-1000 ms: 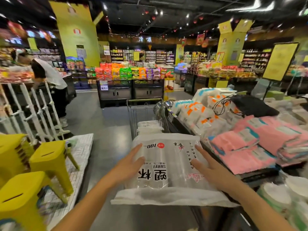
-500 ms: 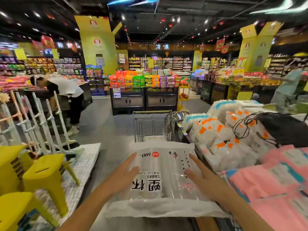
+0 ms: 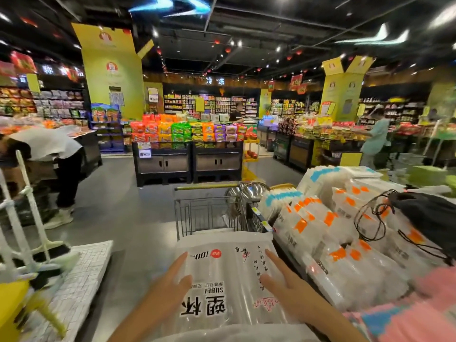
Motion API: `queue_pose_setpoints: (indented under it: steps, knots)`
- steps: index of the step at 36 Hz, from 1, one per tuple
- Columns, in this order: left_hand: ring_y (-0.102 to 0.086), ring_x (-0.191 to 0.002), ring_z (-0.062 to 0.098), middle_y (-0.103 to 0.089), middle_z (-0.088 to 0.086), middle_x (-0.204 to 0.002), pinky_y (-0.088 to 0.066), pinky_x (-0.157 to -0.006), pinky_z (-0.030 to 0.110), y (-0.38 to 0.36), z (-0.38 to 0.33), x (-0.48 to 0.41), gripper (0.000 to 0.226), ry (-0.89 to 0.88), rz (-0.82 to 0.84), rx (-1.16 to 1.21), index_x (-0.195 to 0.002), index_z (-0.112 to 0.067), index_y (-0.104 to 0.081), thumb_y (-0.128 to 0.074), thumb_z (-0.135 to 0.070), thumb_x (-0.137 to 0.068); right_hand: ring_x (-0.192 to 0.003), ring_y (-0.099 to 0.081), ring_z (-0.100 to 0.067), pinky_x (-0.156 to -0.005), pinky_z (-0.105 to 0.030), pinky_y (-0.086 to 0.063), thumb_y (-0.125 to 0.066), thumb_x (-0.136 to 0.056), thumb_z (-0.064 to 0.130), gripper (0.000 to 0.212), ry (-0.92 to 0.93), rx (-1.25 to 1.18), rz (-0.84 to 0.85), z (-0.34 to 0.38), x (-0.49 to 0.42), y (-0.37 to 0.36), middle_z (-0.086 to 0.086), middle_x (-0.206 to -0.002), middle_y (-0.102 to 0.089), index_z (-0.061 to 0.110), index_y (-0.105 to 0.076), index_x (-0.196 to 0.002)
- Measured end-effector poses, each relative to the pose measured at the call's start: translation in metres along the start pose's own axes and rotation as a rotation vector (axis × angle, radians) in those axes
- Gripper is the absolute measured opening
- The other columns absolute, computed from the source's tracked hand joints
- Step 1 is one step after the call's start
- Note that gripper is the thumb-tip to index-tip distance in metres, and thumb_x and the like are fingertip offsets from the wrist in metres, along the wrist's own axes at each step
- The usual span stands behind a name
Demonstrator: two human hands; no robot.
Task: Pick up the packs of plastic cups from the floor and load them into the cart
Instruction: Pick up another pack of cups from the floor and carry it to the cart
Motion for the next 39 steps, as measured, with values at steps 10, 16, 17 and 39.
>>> queue_pose_setpoints:
  steps: [10, 16, 17, 39]
  knots:
    - [-0.051, -0.129, 0.013, -0.034, -0.012, -0.154, -0.038, -0.112, 0.037, 0.032, 0.049, -0.121, 0.056, 0.011, 0.051, 0.033, -0.145, -0.059, -0.021, -0.048, -0.044, -0.098, -0.110, -0.060, -0.007, -0.108, -0.034, -0.036, -0.049, -0.093, 0.063, 0.068, -0.033, 0.036, -0.017, 0.010, -0.118, -0.023, 0.015, -0.160, -0.026, 0.059, -0.010, -0.149]
    - [-0.050, -0.088, -0.018, -0.041, -0.021, -0.131, -0.044, -0.068, 0.004, 0.028, 0.077, -0.173, 0.058, 0.048, 0.030, 0.082, -0.150, -0.049, -0.022, -0.048, -0.034, -0.101, -0.126, -0.056, -0.019, -0.110, -0.041, -0.037, -0.051, -0.094, 0.060, 0.070, -0.052, 0.040, 0.008, -0.008, -0.183, -0.038, 0.009, -0.162, -0.024, 0.061, -0.007, -0.148]
    - [-0.047, -0.088, -0.019, -0.040, -0.020, -0.131, -0.041, -0.068, 0.003, 0.025, 0.080, -0.181, 0.058, 0.055, 0.033, 0.092, -0.151, -0.048, -0.022, -0.048, -0.033, -0.101, -0.128, -0.055, -0.020, -0.111, -0.042, -0.037, -0.051, -0.094, 0.060, 0.070, -0.052, 0.034, 0.018, -0.013, -0.193, -0.042, 0.009, -0.162, -0.025, 0.062, -0.008, -0.148]
    - [-0.023, -0.139, -0.002, -0.024, -0.019, -0.151, -0.022, -0.116, 0.029, -0.131, 0.253, -0.386, 0.067, 0.344, 0.058, 0.098, -0.146, -0.061, -0.014, -0.049, -0.028, -0.100, -0.099, -0.063, -0.010, -0.098, -0.035, -0.048, -0.052, -0.098, 0.046, 0.073, -0.235, -0.054, 0.219, -0.236, -0.434, -0.139, -0.006, -0.131, -0.056, 0.072, 0.000, -0.141]
Point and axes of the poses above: each hand's wrist, its own x-axis away from the middle knuckle, its own y-axis out of the back of the hand, z = x × y, the point moved 8 cm from there along -x, towards the middle knuckle
